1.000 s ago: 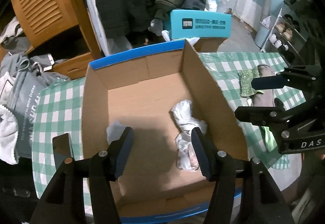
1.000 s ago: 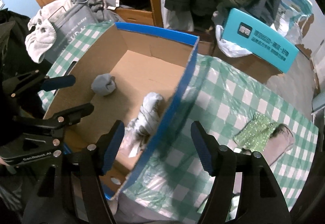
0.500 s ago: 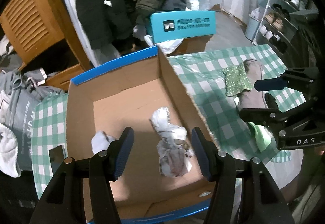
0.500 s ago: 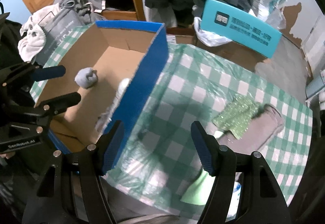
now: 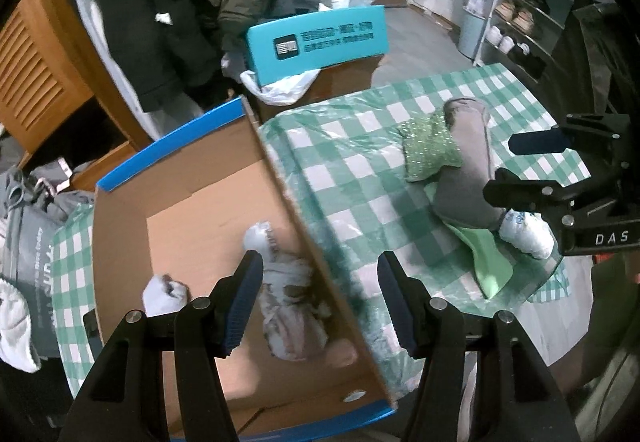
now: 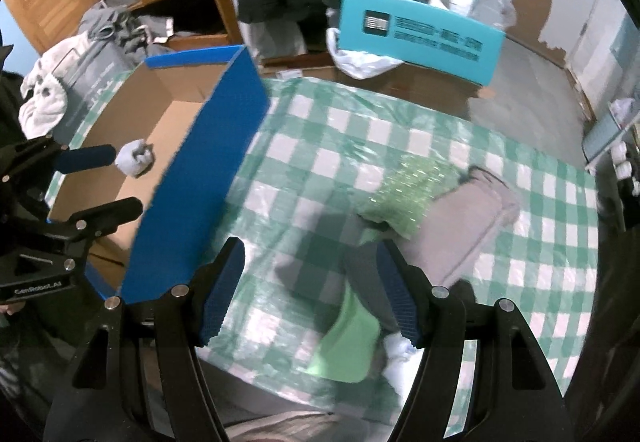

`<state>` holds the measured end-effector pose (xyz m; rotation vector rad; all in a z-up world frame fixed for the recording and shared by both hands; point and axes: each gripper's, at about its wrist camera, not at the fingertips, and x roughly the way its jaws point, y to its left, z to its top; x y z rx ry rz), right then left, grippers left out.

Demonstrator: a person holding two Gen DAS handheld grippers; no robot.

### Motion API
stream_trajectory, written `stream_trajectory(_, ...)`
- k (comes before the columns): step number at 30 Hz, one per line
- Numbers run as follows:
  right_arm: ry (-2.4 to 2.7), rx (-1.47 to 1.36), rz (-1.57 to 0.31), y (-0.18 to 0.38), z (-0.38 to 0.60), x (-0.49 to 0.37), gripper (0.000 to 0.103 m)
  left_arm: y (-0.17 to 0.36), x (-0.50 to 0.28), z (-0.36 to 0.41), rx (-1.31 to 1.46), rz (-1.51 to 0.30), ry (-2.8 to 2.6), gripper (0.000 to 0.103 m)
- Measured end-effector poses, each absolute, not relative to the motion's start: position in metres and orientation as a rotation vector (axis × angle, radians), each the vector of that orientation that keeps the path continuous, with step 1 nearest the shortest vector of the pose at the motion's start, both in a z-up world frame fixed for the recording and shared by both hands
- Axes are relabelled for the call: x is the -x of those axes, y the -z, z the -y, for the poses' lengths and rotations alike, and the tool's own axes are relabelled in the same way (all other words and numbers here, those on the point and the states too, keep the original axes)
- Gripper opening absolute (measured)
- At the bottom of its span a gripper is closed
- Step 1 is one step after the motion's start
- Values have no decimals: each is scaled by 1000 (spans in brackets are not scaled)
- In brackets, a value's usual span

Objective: Organize soft objects
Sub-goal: 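Withdraw both open tools from the box back over the remaining items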

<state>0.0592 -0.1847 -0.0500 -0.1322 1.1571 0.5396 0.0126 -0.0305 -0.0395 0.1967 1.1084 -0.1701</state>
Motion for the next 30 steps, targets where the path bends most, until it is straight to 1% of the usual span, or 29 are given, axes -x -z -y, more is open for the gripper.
stream_trajectory(9,-458,91,-1178,64,235,-59,69,48,-16,73,-214,-1142,239,61)
stream_trajectory(12,-423,68,-1192,70,253,-61,69,53,-18,86,-223,-1157,254,64)
stream_trajectory(15,-390,47,-1202,74,269,-62,69,60,-21,97,-228,-1177,262,64)
stream_trajectory(23,-339,23,-1209,81,299,-63,69,75,-30,114,-203,-1220,279,64)
stream_trajectory(30,-310,17,-1253,102,311,-66,69,90,-37,121,-204,-1249,266,65)
